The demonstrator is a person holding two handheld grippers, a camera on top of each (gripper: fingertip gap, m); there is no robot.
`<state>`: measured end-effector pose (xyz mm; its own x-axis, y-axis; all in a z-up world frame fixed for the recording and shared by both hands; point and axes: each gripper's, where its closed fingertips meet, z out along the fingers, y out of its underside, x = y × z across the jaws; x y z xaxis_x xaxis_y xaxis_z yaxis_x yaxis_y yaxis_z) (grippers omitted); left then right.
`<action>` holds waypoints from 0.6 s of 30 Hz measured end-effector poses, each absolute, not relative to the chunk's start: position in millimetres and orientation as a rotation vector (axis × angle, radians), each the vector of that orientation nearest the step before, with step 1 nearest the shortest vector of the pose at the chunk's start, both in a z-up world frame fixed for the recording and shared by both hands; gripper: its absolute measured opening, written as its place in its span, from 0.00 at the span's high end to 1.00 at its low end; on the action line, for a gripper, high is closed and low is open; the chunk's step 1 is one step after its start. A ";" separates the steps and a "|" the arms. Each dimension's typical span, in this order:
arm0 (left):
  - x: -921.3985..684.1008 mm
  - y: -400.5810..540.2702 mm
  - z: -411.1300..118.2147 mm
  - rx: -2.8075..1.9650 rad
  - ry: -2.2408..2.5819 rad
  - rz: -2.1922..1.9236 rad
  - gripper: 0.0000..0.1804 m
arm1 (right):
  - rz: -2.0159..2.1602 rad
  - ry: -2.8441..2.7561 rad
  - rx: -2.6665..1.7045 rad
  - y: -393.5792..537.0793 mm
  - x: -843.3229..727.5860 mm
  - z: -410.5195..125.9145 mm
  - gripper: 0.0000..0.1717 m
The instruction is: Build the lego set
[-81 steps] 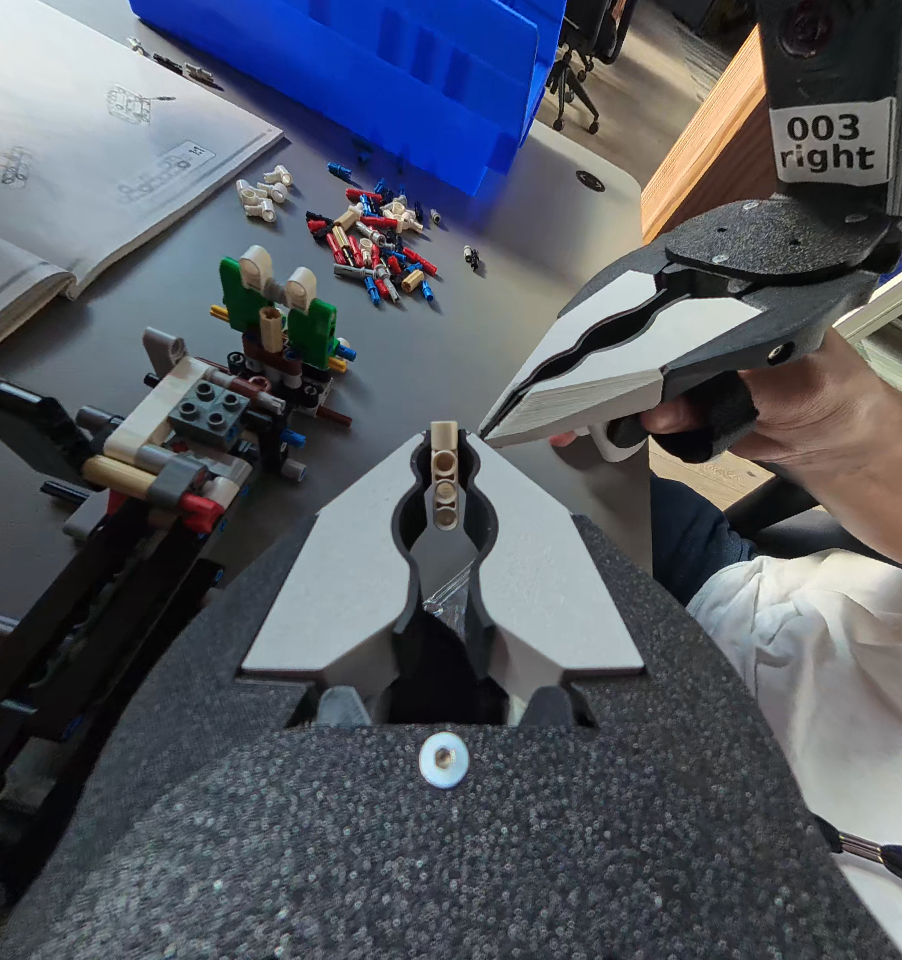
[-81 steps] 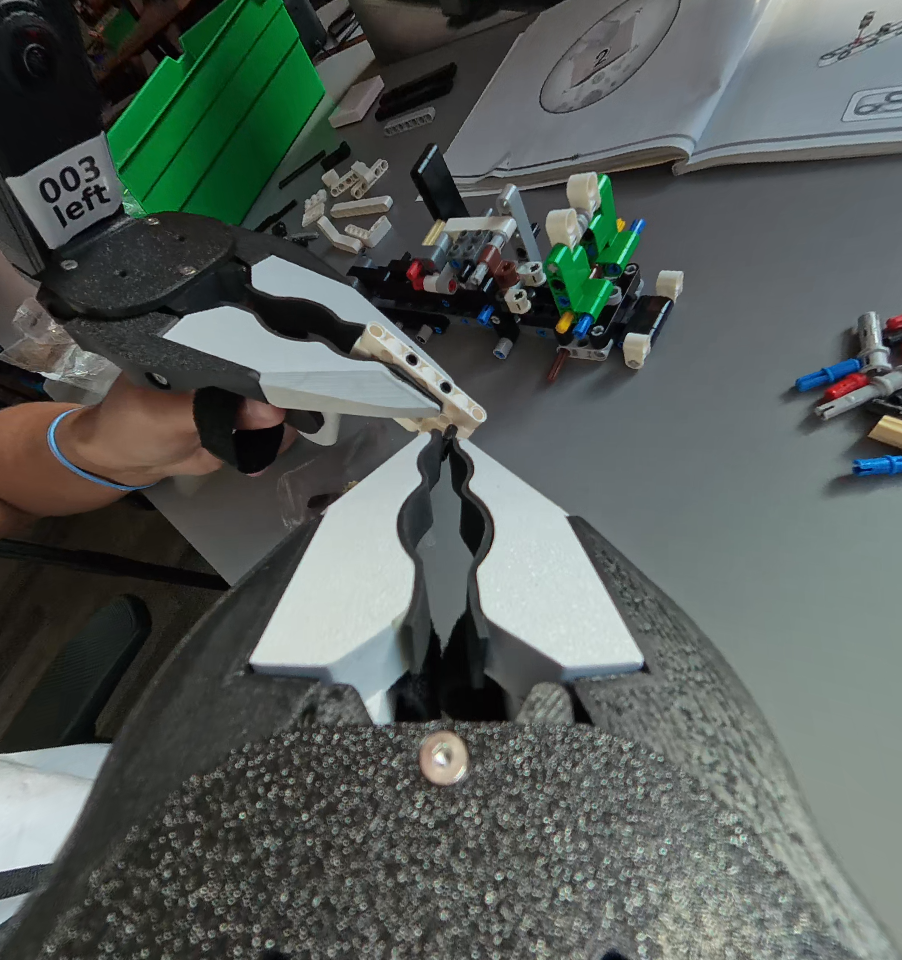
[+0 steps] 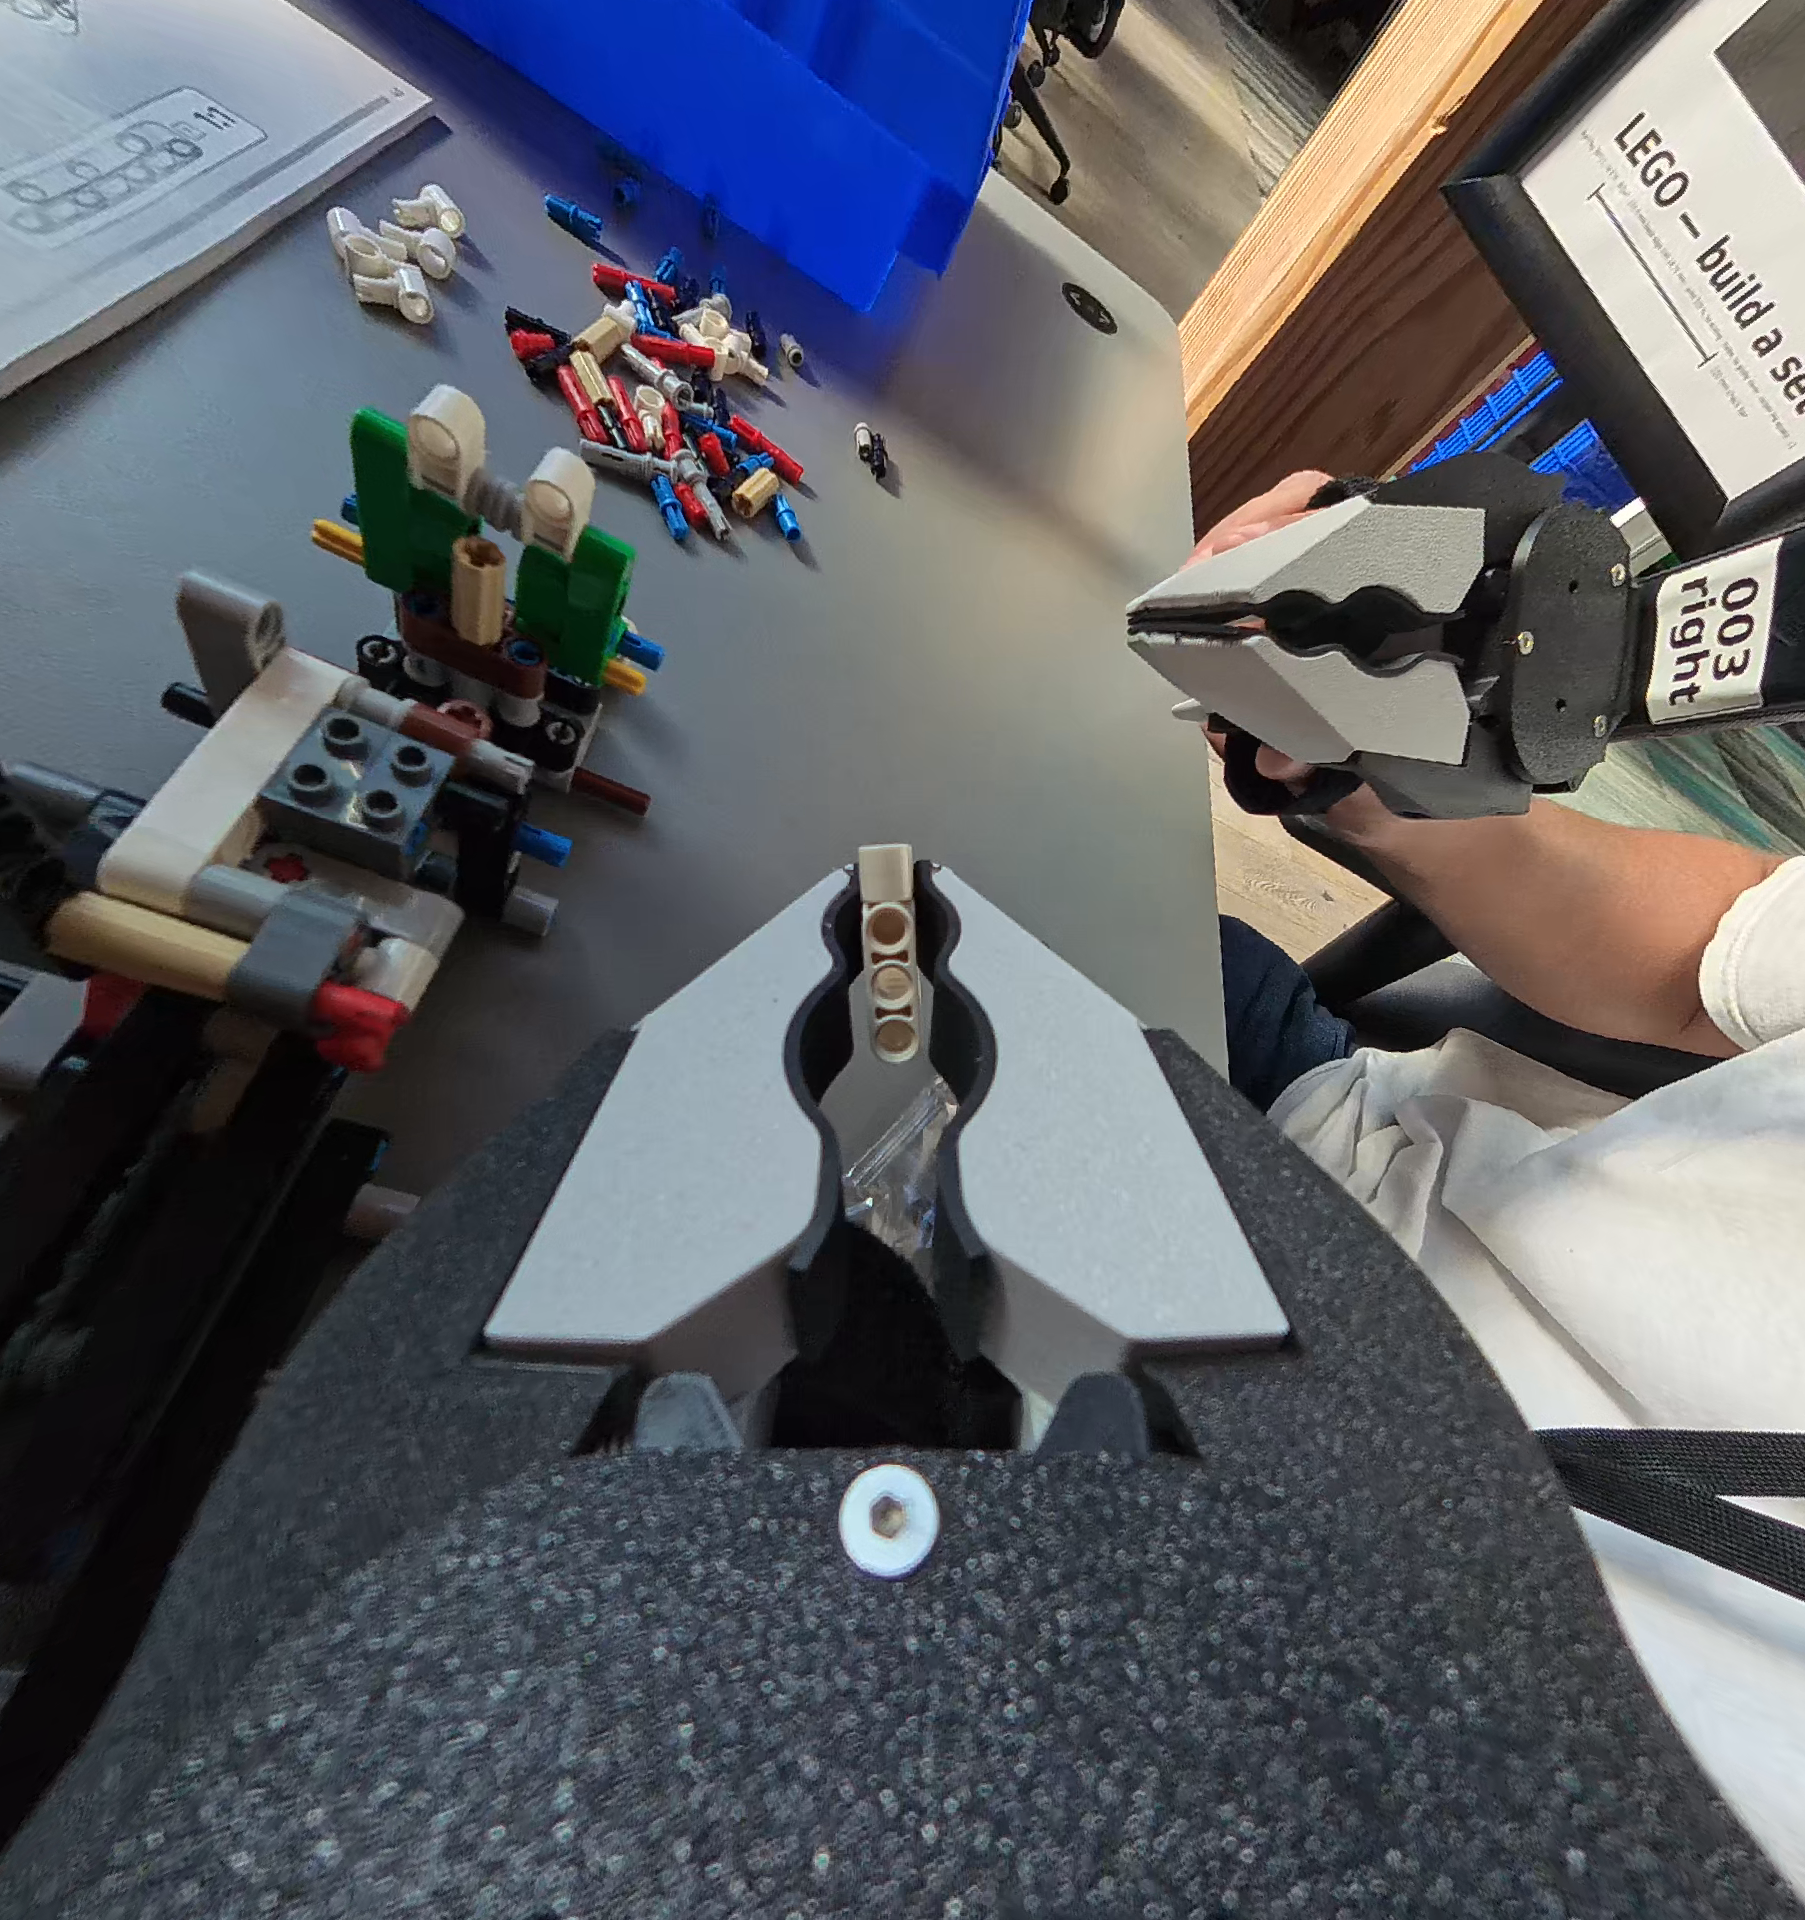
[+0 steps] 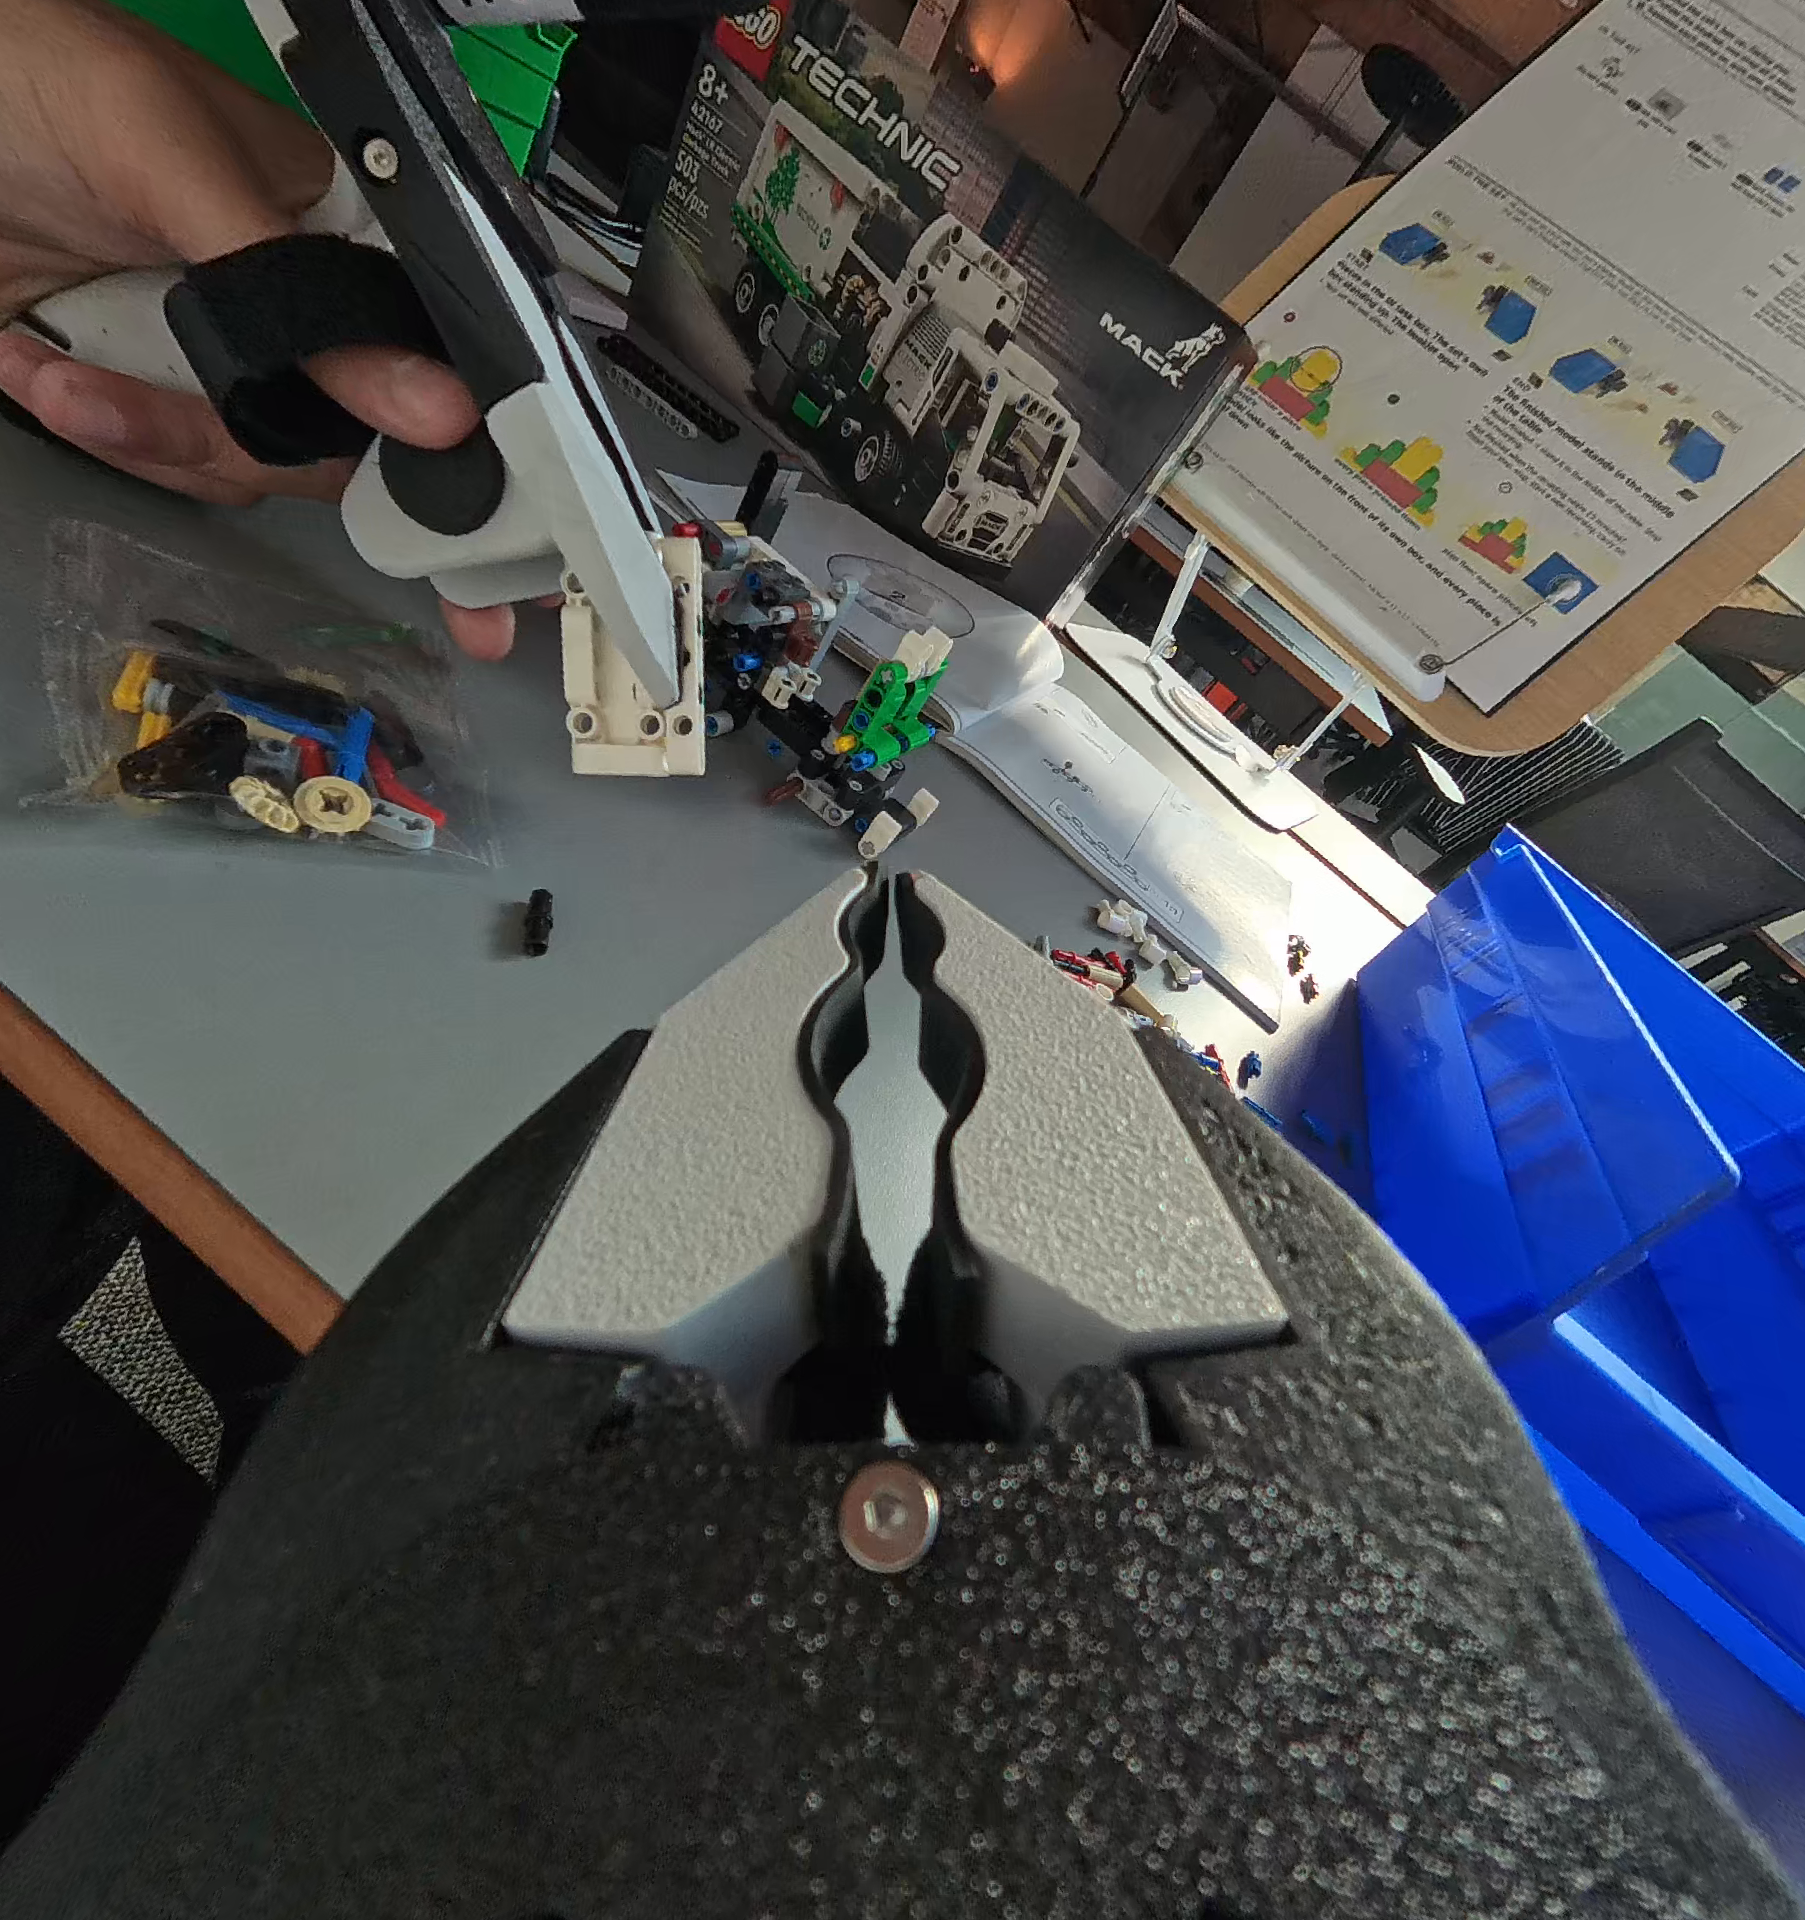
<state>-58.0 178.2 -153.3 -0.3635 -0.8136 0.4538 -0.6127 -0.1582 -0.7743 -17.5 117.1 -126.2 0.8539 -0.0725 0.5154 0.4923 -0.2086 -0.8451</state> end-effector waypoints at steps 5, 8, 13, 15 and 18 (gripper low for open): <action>-58.1 178.0 -153.4 -1.649 1.901 -1.544 0.97 | -0.534 -0.317 -1.711 116.9 -16.0 -126.2 0.99; -58.2 177.8 -153.5 -1.648 1.903 -1.544 0.97 | -0.539 -0.313 -1.708 116.7 -15.4 -125.9 0.98; -58.4 177.7 -153.6 -1.649 1.903 -1.545 0.97 | -0.491 -0.335 -1.742 118.0 -19.0 -130.3 0.98; -58.5 177.4 -154.0 -1.652 1.908 -1.546 0.97 | -0.294 -0.370 -1.898 119.0 -33.2 -148.0 0.95; -58.4 177.6 -153.8 -1.650 1.906 -1.543 0.97 | 0.020 -0.305 -2.039 120.9 -57.9 -154.9 0.85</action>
<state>-58.4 177.6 -153.8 -0.3649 -0.8102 0.4588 -0.6173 -0.1584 -0.7706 -57.9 120.9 -154.9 0.9677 0.2235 0.1166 0.2068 -0.4392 -0.8743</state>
